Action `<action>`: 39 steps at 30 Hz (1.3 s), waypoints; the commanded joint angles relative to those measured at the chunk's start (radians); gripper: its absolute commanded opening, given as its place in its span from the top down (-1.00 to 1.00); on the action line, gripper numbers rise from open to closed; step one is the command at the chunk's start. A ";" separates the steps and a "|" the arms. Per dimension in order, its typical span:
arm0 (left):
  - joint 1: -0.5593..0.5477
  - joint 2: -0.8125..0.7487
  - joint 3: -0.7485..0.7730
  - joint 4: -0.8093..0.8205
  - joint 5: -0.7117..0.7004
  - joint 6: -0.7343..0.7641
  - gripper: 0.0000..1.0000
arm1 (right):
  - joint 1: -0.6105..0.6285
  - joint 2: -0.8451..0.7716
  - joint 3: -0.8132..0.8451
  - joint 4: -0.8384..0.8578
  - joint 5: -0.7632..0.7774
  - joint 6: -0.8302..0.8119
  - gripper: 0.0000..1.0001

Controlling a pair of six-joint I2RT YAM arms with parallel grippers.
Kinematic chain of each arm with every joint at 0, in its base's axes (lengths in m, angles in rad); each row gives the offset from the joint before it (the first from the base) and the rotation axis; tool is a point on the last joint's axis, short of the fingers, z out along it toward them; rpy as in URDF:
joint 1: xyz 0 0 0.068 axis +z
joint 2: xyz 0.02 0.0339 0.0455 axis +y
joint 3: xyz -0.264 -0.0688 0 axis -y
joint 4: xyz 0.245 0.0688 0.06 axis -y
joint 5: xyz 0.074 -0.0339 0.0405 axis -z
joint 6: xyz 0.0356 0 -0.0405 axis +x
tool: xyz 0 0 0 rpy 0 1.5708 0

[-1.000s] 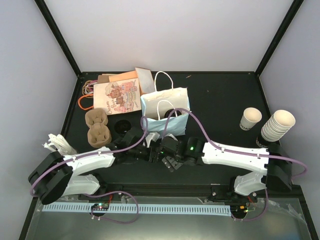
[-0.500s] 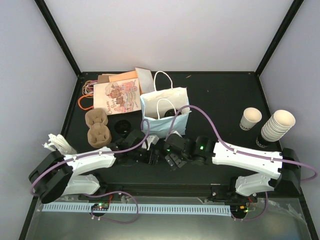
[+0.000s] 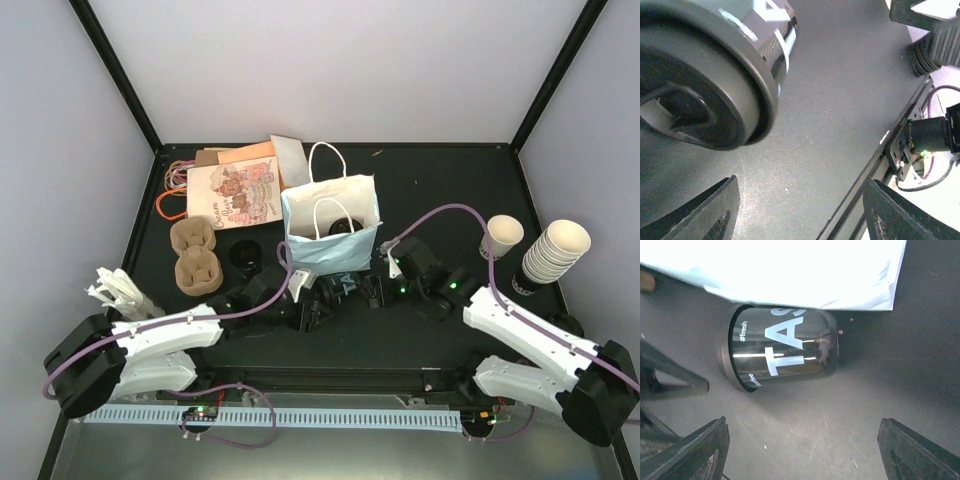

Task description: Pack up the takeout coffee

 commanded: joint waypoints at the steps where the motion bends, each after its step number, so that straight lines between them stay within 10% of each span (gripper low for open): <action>1: -0.032 -0.048 -0.038 0.053 -0.164 -0.054 -0.40 | -0.080 -0.011 -0.054 0.240 -0.144 0.066 -0.67; 15: -0.031 0.004 -0.052 0.215 -0.266 0.001 -0.97 | -0.101 0.087 -0.169 0.476 -0.172 0.124 -0.72; 39: 0.148 0.196 -0.139 0.513 0.000 0.062 -0.96 | -0.294 0.384 -0.223 0.778 -0.510 0.172 -0.25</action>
